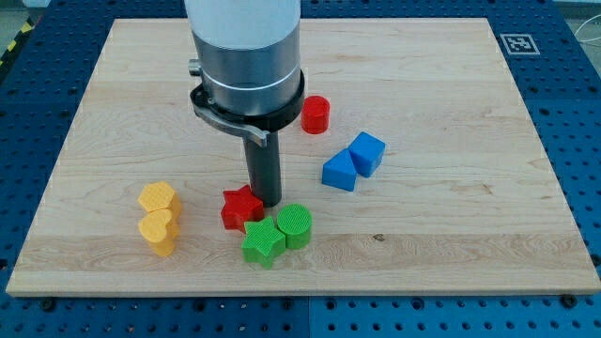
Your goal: Push the red circle to the red star
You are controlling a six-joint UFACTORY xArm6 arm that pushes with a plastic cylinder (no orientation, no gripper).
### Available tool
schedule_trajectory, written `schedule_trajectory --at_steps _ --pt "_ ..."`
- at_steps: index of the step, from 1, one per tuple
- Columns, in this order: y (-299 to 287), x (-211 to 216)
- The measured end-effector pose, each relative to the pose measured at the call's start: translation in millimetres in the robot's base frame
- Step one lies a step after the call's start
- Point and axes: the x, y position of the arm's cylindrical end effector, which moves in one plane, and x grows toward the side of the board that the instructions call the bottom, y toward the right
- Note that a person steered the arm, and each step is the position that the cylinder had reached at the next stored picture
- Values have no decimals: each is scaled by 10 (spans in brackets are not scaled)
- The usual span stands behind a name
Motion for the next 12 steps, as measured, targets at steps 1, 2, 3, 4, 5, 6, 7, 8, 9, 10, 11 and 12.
schedule_trajectory --at_steps 1,2,3,4,5,6,7,8,9,10,11,12 --pt "-56 -198" --pt "-95 -415" --pt "-95 -645" --pt "-95 -900" --pt "-54 -1177" --pt "74 -1267" --pt "323 -1277" --pt "432 -1306" --pt "445 -1474" --pt "399 -1704" --pt "570 -1755" --pt "820 -1749"
